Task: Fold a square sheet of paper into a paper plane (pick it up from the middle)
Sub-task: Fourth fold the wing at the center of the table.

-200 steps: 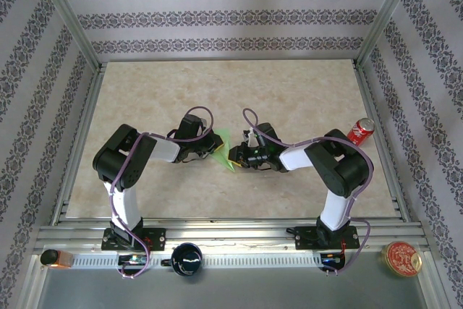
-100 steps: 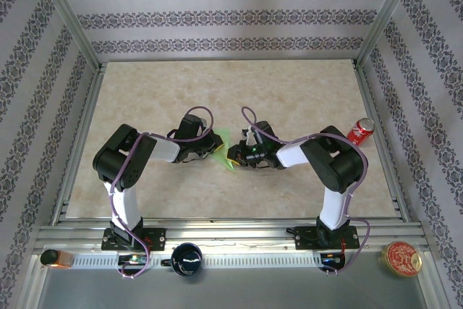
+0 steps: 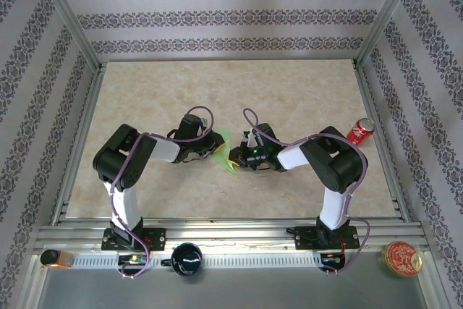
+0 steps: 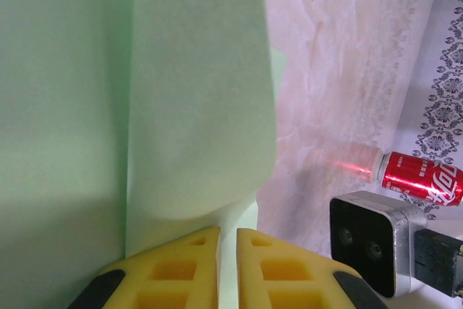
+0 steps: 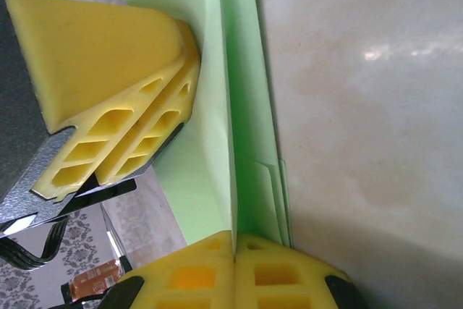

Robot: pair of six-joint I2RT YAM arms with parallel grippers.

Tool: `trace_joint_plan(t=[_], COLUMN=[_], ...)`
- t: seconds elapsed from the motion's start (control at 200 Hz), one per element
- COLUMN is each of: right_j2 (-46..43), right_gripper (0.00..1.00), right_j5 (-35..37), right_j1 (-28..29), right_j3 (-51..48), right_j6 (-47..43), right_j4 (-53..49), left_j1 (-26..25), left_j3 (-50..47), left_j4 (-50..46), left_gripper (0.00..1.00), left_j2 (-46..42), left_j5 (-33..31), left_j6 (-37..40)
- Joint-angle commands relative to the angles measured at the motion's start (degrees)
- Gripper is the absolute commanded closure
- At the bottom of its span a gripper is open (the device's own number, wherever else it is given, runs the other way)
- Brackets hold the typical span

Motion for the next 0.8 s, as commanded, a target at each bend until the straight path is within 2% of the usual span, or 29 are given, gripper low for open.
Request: trace_joint_plan(t=[0.0,0.495,0.794], right_j2=[1.2,1.9,2.0], right_gripper=[0.95,1.00,1.00], right_j5=[1.8,2.9,3.1], right_j1=[-0.4,-0.8,-0.8], right_j3=[-1.9,-3.2,-3.5], right_j6=[1.2,2.7,2.8], right_j4=[-1.0,-0.6,-0.7], left_j1=[0.4,0.4,0.4], left_j3=[-1.4,-2.4,0.0], left_j4=[3.7,8.0,4.8], left_gripper=[0.86,0.85,0.88], left_j2=[-1.5,-1.6,0.7], left_j5=[-0.6,-0.4,0.0], left_j6=[-1.0,-1.3,0.0])
